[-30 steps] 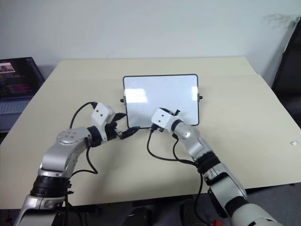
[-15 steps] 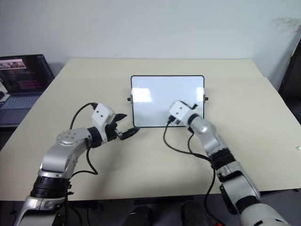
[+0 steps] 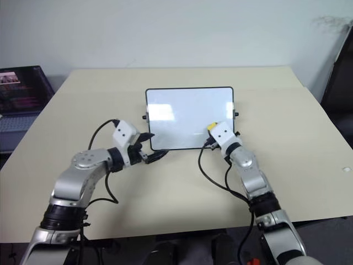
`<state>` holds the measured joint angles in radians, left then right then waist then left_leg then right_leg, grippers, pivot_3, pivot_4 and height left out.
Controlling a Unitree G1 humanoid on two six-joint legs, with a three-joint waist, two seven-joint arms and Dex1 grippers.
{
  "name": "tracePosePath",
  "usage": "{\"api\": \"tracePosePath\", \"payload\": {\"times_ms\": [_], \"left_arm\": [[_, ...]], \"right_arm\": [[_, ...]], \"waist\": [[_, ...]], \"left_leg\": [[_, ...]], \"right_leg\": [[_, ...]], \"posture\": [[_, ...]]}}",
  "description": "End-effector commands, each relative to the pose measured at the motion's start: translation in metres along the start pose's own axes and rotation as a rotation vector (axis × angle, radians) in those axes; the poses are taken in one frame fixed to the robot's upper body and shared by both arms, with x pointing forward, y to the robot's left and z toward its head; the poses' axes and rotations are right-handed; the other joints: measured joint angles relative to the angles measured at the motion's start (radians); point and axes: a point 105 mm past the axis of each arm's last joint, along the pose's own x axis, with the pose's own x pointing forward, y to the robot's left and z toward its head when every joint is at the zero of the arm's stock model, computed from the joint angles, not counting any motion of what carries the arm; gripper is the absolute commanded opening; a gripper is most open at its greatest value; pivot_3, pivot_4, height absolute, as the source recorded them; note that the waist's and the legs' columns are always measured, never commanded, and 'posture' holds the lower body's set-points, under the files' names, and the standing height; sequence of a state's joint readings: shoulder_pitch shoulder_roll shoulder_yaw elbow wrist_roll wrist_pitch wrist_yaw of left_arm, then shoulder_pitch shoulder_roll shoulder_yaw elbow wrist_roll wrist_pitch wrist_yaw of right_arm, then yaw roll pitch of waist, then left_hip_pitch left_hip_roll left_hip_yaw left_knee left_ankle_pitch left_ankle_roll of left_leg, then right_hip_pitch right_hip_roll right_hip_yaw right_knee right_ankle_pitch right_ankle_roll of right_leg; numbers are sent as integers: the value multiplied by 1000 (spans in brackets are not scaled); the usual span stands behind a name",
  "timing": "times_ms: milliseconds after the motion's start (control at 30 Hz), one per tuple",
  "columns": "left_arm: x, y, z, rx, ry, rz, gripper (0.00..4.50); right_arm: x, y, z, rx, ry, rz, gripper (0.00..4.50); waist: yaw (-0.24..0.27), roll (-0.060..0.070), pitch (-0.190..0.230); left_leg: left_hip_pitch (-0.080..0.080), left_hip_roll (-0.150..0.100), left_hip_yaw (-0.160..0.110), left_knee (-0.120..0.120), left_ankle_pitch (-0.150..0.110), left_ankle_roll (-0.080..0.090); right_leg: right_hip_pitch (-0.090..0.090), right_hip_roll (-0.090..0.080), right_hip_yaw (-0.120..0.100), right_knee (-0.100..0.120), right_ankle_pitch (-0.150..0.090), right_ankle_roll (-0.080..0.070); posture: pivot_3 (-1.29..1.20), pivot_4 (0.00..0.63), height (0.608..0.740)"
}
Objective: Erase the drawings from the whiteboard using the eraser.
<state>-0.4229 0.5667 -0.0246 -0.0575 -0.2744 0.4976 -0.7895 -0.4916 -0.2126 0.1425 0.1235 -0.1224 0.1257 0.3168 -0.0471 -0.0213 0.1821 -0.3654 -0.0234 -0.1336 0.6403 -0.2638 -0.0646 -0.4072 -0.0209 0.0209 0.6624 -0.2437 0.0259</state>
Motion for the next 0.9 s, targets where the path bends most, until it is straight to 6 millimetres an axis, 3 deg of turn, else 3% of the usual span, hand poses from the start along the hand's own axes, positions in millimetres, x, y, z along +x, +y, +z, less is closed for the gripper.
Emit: {"api": "tracePosePath", "payload": {"times_ms": [33,133,267,333,533,900], "left_arm": [[2,-14,32,99,-69,-97,4500],[9,-25,43,126,-88,-171,4500],[28,-54,52,179,-104,-345,4500],[38,-71,53,196,-102,-436,4500],[56,-96,54,220,-110,-560,4500],[63,-100,52,235,-107,-582,4500]], "right_arm": [[-26,-19,26,91,-81,-57,1238],[-51,-30,16,157,-22,-119,1228],[-91,-44,-32,260,242,-246,1228],[-101,-49,-46,345,314,-301,1228],[-99,-62,-52,406,362,-358,1228],[-96,-73,-66,472,416,-369,1228]], "waist": [[9,0,0],[20,0,0],[21,0,0],[20,1,0],[1,3,2],[3,3,2]], "left_leg": [[-1,0,0,0,0,0],[-2,0,-1,0,-1,-1],[-2,-1,-1,-1,-1,-1],[-2,-1,0,-1,-1,-1],[2,-2,5,-1,-1,-1],[0,-3,4,-1,-1,1]], "right_leg": [[0,0,0,-1,0,0],[0,-1,-1,-2,-1,1],[1,-1,-1,-4,-3,4],[1,-1,-1,-3,-4,6],[0,2,3,-2,-5,4],[0,2,3,-2,-5,5]], "posture": [[0,150,740],[0,150,740],[0,150,740],[0,150,740],[0,150,740],[0,150,740]]}}
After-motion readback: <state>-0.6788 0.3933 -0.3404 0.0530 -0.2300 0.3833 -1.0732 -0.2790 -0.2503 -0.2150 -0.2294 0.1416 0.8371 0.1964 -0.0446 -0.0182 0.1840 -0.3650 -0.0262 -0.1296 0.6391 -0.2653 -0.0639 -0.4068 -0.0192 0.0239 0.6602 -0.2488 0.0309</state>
